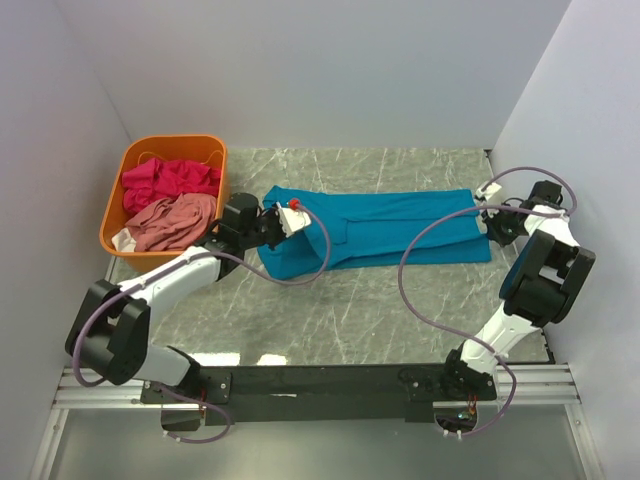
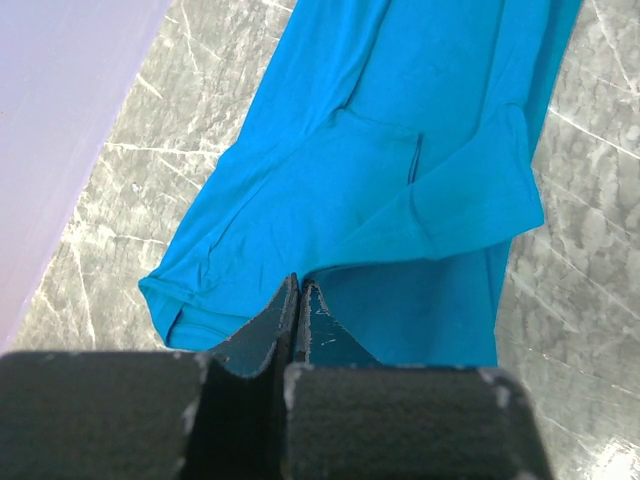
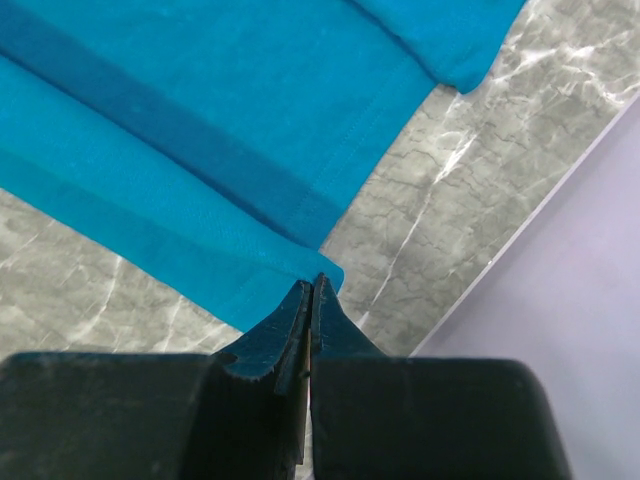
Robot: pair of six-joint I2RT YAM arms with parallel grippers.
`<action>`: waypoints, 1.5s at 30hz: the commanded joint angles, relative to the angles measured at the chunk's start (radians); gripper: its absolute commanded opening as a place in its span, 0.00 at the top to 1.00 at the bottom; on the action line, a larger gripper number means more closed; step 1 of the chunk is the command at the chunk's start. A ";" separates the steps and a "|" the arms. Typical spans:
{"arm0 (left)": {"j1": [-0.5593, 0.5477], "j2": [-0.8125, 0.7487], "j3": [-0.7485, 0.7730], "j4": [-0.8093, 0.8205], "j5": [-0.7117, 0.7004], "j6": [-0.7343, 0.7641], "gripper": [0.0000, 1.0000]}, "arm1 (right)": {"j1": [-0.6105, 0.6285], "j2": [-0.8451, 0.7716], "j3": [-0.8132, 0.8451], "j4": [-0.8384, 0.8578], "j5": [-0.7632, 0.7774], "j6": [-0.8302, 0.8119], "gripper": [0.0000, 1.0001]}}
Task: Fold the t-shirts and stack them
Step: Fold the tshirt
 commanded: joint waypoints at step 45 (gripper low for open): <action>0.046 0.175 0.197 0.025 0.064 0.028 1.00 | 0.084 0.150 0.126 0.118 0.174 0.200 1.00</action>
